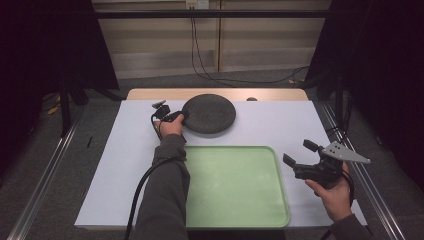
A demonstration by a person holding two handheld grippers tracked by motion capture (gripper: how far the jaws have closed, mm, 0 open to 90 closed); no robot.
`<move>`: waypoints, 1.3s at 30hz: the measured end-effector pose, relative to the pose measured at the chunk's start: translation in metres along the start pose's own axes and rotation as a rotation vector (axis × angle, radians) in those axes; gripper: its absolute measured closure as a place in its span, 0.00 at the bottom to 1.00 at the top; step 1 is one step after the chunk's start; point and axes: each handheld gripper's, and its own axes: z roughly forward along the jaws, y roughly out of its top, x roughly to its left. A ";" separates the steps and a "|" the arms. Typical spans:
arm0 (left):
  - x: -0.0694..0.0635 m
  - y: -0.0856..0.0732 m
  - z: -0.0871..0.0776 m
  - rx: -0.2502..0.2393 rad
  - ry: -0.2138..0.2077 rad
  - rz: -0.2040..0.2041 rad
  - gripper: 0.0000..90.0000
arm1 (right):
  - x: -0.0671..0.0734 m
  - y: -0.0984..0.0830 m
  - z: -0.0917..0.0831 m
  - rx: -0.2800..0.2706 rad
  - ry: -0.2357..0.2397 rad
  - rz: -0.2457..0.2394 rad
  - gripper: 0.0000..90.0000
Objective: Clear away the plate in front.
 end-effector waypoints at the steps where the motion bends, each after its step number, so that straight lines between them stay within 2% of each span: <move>1: -0.001 0.000 -0.001 0.006 -0.008 0.013 0.86 | 0.000 0.000 0.000 -0.006 -0.002 0.005 0.06; 5: -0.004 0.002 -0.004 0.012 -0.016 0.040 0.88 | -0.001 0.001 0.000 -0.006 -0.002 0.003 0.07; 6: -0.004 0.003 -0.005 0.008 -0.033 0.016 0.88 | -0.001 0.001 0.000 -0.006 -0.002 0.003 0.07; 8: -0.005 0.004 -0.008 0.018 -0.042 0.029 0.90 | -0.002 0.001 0.000 -0.013 -0.005 -0.005 0.07; 9: -0.007 0.004 -0.008 0.005 -0.053 -0.005 0.90 | -0.002 0.001 0.000 -0.013 -0.005 -0.005 0.07; 10: -0.008 0.006 -0.010 -0.002 -0.079 0.022 0.92 | -0.001 0.002 0.000 -0.014 -0.008 -0.002 0.06; 11: -0.011 0.006 -0.011 -0.006 -0.093 0.010 0.93 | -0.001 0.002 -0.001 -0.014 -0.010 -0.004 0.06; 13: -0.014 0.008 -0.012 -0.014 -0.099 0.015 0.94 | -0.001 0.002 -0.001 -0.014 -0.009 -0.002 0.06; 15: -0.019 0.008 -0.014 -0.012 -0.105 0.038 0.95 | -0.002 0.002 -0.001 -0.019 -0.009 -0.002 0.06; 17: -0.022 0.008 -0.013 -0.022 -0.097 0.036 0.95 | -0.001 0.002 -0.001 -0.021 -0.011 0.004 0.06; 19: -0.024 0.008 -0.013 -0.036 -0.119 0.022 0.96 | -0.001 0.002 -0.001 -0.018 -0.011 -0.001 0.06; 21: -0.024 0.008 -0.013 -0.040 -0.126 0.023 0.97 | -0.001 0.003 -0.001 -0.023 -0.014 -0.003 0.06; 23: -0.025 0.009 -0.014 -0.030 -0.129 0.049 0.97 | -0.001 0.003 -0.001 -0.027 -0.011 0.007 0.06; 24: -0.028 0.009 -0.013 -0.053 -0.140 0.034 0.97 | -0.002 0.003 -0.002 -0.026 -0.007 0.002 0.06; 25: -0.028 0.009 -0.014 -0.047 -0.144 0.036 0.97 | -0.002 0.003 -0.002 -0.023 -0.008 0.003 0.06; 29: -0.031 0.010 -0.014 -0.048 -0.137 0.047 0.97 | -0.003 0.003 -0.002 -0.027 -0.009 -0.002 0.06; 30: -0.031 0.010 -0.014 -0.046 -0.135 0.066 0.97 | -0.003 0.003 -0.002 -0.027 -0.009 -0.002 0.06; 31: -0.033 0.011 -0.014 -0.053 -0.152 0.072 0.97 | -0.003 0.004 -0.003 -0.033 -0.013 -0.002 0.06; 34: -0.035 0.012 -0.015 -0.043 -0.156 0.054 0.96 | -0.003 0.004 -0.003 -0.036 -0.016 0.000 0.05; 35: -0.035 0.013 -0.016 -0.022 -0.142 0.061 0.96 | -0.003 0.004 -0.003 -0.033 -0.011 0.003 0.05; 36: -0.037 0.014 -0.016 -0.030 -0.121 0.038 0.96 | -0.003 0.004 -0.003 -0.036 -0.012 0.005 0.06; 38: -0.038 0.016 -0.016 -0.021 -0.126 0.023 0.96 | -0.004 0.004 -0.003 -0.037 -0.012 0.004 0.06; 39: -0.038 0.018 -0.017 -0.015 -0.125 0.028 0.96 | -0.003 0.004 -0.004 -0.032 -0.009 0.002 0.06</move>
